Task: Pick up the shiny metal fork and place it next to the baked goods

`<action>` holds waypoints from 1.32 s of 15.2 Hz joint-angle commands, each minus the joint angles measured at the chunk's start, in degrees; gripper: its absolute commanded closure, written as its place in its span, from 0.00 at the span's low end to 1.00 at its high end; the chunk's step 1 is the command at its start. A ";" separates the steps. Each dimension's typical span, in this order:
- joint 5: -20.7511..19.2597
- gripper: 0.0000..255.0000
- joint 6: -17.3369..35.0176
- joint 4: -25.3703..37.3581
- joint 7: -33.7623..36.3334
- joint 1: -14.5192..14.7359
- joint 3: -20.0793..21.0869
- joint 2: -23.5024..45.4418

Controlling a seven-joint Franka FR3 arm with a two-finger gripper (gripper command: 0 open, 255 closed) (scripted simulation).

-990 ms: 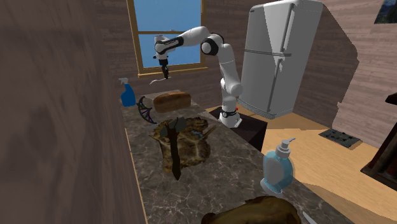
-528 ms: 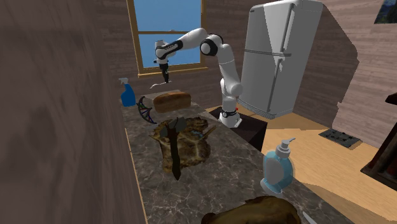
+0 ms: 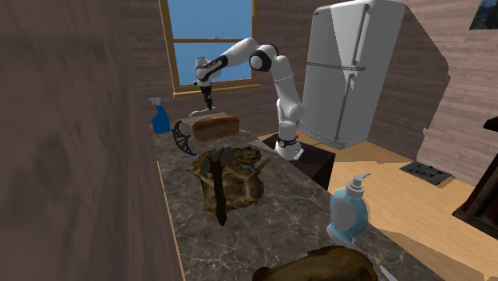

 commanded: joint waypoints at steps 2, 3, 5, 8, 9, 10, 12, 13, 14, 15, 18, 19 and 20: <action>0.82 1.00 2.08 -1.23 -0.44 -0.31 0.36 1.06; 1.09 1.00 2.74 -1.63 -0.58 -0.40 0.48 1.39; 1.64 1.00 4.03 -2.39 -0.86 -0.60 0.75 2.09; 2.52 1.00 5.95 -3.43 -1.33 -0.94 1.20 3.21; 2.83 1.00 6.58 -3.75 -1.49 -1.06 1.36 3.60; 3.15 1.00 7.20 -4.05 -1.66 -1.19 1.53 4.00; 3.80 1.00 8.44 -4.63 -2.01 -1.47 1.89 4.83; 4.13 1.00 9.05 -4.89 -2.19 -1.62 2.08 5.26; 4.39 1.00 9.51 -5.08 -2.32 -1.73 2.24 5.59; 4.39 1.00 9.51 -5.09 -2.32 -1.73 2.23 5.58; 4.39 1.00 9.51 -5.08 -2.32 -1.73 2.23 5.59; 4.39 1.00 9.51 -5.08 -2.32 -1.73 2.23 5.59; 4.39 1.00 9.51 -5.08 -2.33 -1.73 2.23 5.59</action>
